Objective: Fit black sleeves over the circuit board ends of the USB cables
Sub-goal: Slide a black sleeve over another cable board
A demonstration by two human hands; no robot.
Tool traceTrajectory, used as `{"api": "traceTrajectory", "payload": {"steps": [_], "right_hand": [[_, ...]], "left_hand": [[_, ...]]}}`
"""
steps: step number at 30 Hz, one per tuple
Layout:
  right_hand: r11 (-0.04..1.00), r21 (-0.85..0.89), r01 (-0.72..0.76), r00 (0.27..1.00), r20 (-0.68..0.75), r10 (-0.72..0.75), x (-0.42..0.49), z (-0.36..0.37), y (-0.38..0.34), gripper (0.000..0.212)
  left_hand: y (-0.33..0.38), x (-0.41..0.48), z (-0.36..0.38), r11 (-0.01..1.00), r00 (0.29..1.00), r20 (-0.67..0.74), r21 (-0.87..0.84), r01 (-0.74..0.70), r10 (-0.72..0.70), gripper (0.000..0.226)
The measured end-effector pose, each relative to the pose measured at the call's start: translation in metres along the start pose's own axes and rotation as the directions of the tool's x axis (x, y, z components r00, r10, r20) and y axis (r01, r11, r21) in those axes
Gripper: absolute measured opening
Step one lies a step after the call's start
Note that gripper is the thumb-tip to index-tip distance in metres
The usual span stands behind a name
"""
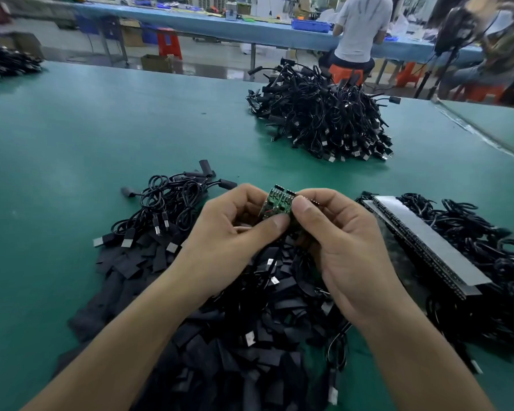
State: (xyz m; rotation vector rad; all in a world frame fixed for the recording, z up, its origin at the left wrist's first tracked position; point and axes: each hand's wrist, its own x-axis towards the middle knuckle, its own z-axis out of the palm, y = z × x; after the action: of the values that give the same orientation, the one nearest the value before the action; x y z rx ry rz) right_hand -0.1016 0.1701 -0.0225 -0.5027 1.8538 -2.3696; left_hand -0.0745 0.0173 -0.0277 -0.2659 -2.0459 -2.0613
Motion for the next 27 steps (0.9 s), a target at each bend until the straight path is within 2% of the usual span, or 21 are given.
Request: {"api": "traceTrajectory", "payload": {"steps": [3,7,9,12,15,21,27], "right_hand": [[1.000,0.006,0.000,1.000,-0.019,0.000,-0.001,-0.001,0.001,0.007],[0.999,0.041,-0.019,1.000,0.023,0.018,-0.003,0.002,0.001,0.008],[0.997,0.068,-0.034,0.998,0.054,0.031,-0.003,0.003,0.002,0.011],[0.996,0.076,-0.052,0.998,0.042,0.049,-0.003,0.004,0.005,0.024],[0.994,0.090,-0.055,0.998,0.019,0.053,-0.002,0.006,0.009,0.026],[0.958,0.250,-0.137,0.991,0.041,0.131,-0.003,0.008,0.017,0.024],[0.933,0.315,-0.176,0.983,0.013,0.181,-0.004,0.011,0.021,0.029]], "left_hand": [[0.003,-0.001,0.000,0.999,0.998,-0.047,0.017,-0.044,0.045,0.013],[0.003,0.001,-0.002,0.997,0.990,-0.115,0.018,-0.078,0.080,0.003],[0.002,0.001,-0.002,0.999,0.993,-0.107,-0.006,-0.054,0.053,0.001],[0.001,-0.001,-0.001,0.999,0.998,-0.061,-0.043,-0.018,0.015,0.015],[0.000,-0.001,0.000,0.998,0.999,-0.045,-0.054,-0.014,0.012,0.021],[-0.003,-0.002,0.001,0.986,0.996,-0.075,-0.164,0.038,-0.051,0.013],[-0.009,-0.004,0.002,0.974,0.993,-0.094,-0.220,0.053,-0.076,0.008]]}}
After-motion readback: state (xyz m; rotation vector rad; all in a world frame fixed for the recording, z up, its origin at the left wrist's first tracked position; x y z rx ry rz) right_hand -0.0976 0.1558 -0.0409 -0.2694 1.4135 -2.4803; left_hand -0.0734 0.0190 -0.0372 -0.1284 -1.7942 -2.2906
